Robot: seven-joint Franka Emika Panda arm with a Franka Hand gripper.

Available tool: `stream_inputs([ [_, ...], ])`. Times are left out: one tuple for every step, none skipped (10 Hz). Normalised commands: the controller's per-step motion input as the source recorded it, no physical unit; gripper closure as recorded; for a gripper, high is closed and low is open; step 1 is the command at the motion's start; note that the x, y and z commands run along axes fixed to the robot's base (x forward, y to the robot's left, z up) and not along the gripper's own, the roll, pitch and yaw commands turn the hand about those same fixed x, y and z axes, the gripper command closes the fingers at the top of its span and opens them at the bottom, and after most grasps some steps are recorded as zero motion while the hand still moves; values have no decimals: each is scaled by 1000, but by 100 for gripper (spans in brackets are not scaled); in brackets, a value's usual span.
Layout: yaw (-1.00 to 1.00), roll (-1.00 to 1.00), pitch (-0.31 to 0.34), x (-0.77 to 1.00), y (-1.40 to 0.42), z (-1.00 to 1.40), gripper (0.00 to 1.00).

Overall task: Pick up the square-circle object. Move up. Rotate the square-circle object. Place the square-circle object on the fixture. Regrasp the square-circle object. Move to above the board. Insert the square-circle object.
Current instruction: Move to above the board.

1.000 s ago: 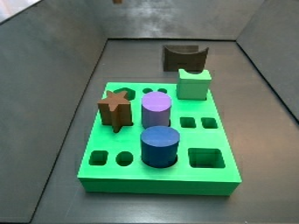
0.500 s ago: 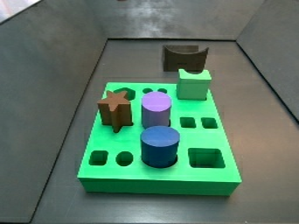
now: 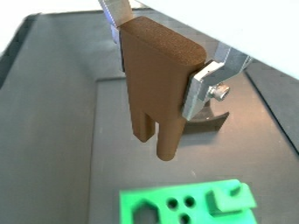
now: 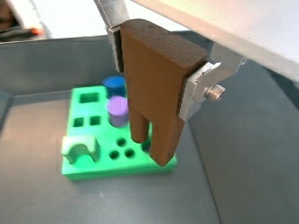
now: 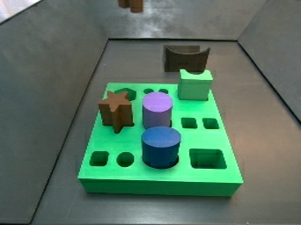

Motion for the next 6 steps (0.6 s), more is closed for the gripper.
stream_inputs([
  [1000,26,82,420,-1000,8,100],
  [1000,30,89,455,-1000,8,100],
  [1000,45,100,410,-799,3,100],
  [1000,57,112,316,-524,-3,100],
  [1000,62,124,222,-314,11,100],
  [1000,73,139,124,-168,20,100],
])
